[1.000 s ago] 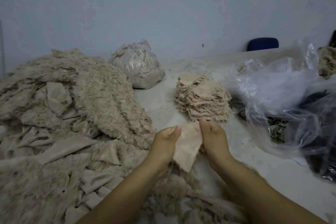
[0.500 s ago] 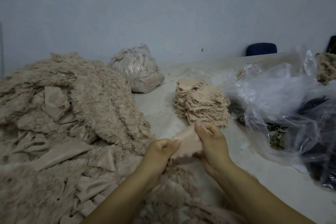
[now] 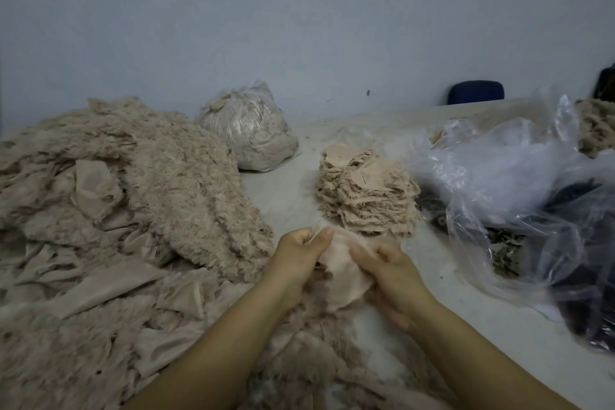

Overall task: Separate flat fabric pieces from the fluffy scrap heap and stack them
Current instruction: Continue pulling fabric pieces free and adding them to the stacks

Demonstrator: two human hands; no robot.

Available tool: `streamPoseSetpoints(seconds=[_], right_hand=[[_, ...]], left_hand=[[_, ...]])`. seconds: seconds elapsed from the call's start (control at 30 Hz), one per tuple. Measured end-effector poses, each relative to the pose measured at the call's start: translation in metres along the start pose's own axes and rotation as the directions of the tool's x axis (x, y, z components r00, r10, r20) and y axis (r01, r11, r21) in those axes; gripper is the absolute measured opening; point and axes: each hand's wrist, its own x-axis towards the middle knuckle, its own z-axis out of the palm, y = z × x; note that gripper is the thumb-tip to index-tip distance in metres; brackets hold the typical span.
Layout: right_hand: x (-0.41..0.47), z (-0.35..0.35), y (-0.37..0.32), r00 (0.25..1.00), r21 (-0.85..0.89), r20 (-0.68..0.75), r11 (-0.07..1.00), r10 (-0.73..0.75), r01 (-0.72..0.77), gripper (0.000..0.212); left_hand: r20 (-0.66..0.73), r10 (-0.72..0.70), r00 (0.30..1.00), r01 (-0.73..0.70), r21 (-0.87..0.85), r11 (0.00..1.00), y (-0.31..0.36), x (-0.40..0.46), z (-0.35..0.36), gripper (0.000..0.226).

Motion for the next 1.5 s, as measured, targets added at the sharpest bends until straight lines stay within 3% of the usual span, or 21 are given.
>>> streamPoseSetpoints(seconds=[0.07, 0.13, 0.2, 0.23, 0.3, 0.37, 0.4, 0.47, 0.53, 0.6, 0.67, 0.77, 0.87, 1.0, 1.13, 1.2, 1.27, 1.33, 1.4, 1.43, 1.5], right_hand=[[0.01, -0.007, -0.007, 0.976, -0.014, -0.183, 0.993, -0.121, 0.12, 0.006], [0.023, -0.016, -0.016, 0.923, -0.262, -0.277, 0.945, -0.266, 0.194, 0.015], [0.034, -0.028, -0.017, 0.92, -0.467, -0.262, 0.872, -0.292, 0.144, 0.013], [0.036, -0.034, -0.015, 0.931, -0.575, -0.248, 0.814, -0.268, 0.082, 0.017], [0.038, -0.042, -0.01, 0.92, -0.831, -0.214, 0.556, -0.327, 0.005, 0.033], [0.03, -0.037, -0.006, 0.879, -0.923, -0.125, 0.38, -0.46, 0.068, 0.035], [0.022, -0.028, -0.004, 0.867, -0.909, -0.071, 0.39, -0.493, 0.147, 0.03], [0.003, -0.006, 0.006, 0.876, -0.822, 0.078, 0.466, -0.476, 0.327, 0.013], [-0.016, 0.019, 0.021, 0.884, -0.736, 0.259, 0.514, -0.388, 0.441, 0.009], [-0.032, 0.039, 0.03, 0.874, -0.663, 0.411, 0.572, -0.261, 0.483, 0.019], [-0.038, 0.053, 0.035, 0.86, -0.66, 0.475, 0.571, -0.186, 0.488, 0.032], [-0.04, 0.062, 0.031, 0.847, -0.598, 0.406, 0.601, -0.343, 0.53, 0.03], [-0.039, 0.056, 0.02, 0.897, -0.441, 0.249, 0.782, -0.365, 0.44, 0.033], [-0.039, 0.042, 0.008, 0.944, -0.241, 0.176, 0.918, -0.278, 0.316, 0.025], [-0.039, 0.037, 0.009, 0.972, -0.171, 0.133, 0.961, -0.194, 0.216, 0.027], [-0.039, 0.04, 0.009, 0.979, -0.144, 0.194, 0.985, -0.064, 0.094, 0.035], [-0.041, 0.042, 0.013, 0.945, -0.154, 0.322, 0.988, 0.061, -0.011, 0.045], [-0.046, 0.045, 0.015, 0.914, -0.284, 0.386, 0.959, 0.126, -0.012, 0.023], [-0.044, 0.04, 0.017, 0.94, -0.366, 0.33, 0.93, 0.085, 0.044, 0.01], [-0.04, 0.034, 0.017, 0.963, -0.351, 0.266, 0.935, 0.049, 0.049, 0.015], [-0.035, 0.023, 0.014, 0.984, -0.346, 0.171, 0.932, -0.048, 0.106, 0.019]], left_hand=[[-0.041, 0.011, 0.999, -0.009, 0.064, 0.998, 0.003, 0.007, 0.001, 0.027], [-0.042, 0.035, 0.999, -0.025, 0.206, 0.978, 0.005, 0.016, -0.005, 0.022], [-0.012, 0.052, 0.999, -0.045, 0.345, 0.938, 0.006, 0.02, -0.018, 0.012], [0.023, 0.073, 0.997, -0.076, 0.407, 0.91, 0.009, 0.019, -0.027, 0.005], [0.189, 0.099, 0.977, -0.185, 0.52, 0.834, 0.02, 0.012, -0.051, 0.012], [0.46, -0.046, 0.887, -0.293, 0.636, 0.714, 0.034, -0.001, -0.08, 0.036], [0.55, -0.171, 0.818, -0.349, 0.709, 0.613, 0.039, -0.008, -0.093, 0.049], [0.571, -0.375, 0.731, -0.44, 0.813, 0.381, 0.042, -0.019, -0.116, 0.06], [0.563, -0.38, 0.734, -0.497, 0.826, 0.265, 0.034, -0.026, -0.127, 0.044], [0.572, -0.192, 0.797, -0.497, 0.802, 0.331, 0.024, -0.032, -0.127, 0.034], [0.537, 0.02, 0.844, -0.459, 0.702, 0.544, 0.018, -0.04, -0.117, 0.037], [0.439, 0.227, 0.869, -0.461, 0.553, 0.694, 0.01, -0.045, -0.097, 0.015], [0.375, 0.3, 0.877, -0.449, 0.417, 0.79, 0.012, -0.043, -0.085, 0.017], [0.186, 0.184, 0.965, -0.208, 0.12, 0.971, 0.013, -0.041, -0.085, 0.02], [0.06, 0.149, 0.987, -0.148, -0.014, 0.989, 0.01, -0.037, -0.077, 0.022], [0.031, 0.119, 0.992, -0.115, -0.095, 0.989, 0.009, -0.035, -0.07, 0.022], [0.025, 0.118, 0.993, -0.118, -0.036, 0.992, 0.004, -0.033, -0.06, 0.022], [-0.045, 0.186, 0.982, -0.183, 0.069, 0.981, 0.001, -0.028, -0.058, 0.016], [-0.112, 0.269, 0.957, -0.229, 0.286, 0.931, 0.003, -0.022, -0.067, 0.019], [-0.109, 0.292, 0.95, -0.209, 0.475, 0.855, 0.002, -0.018, -0.075, 0.029], [-0.045, 0.306, 0.951, -0.147, 0.805, 0.575, -0.004, -0.016, -0.09, 0.043]])
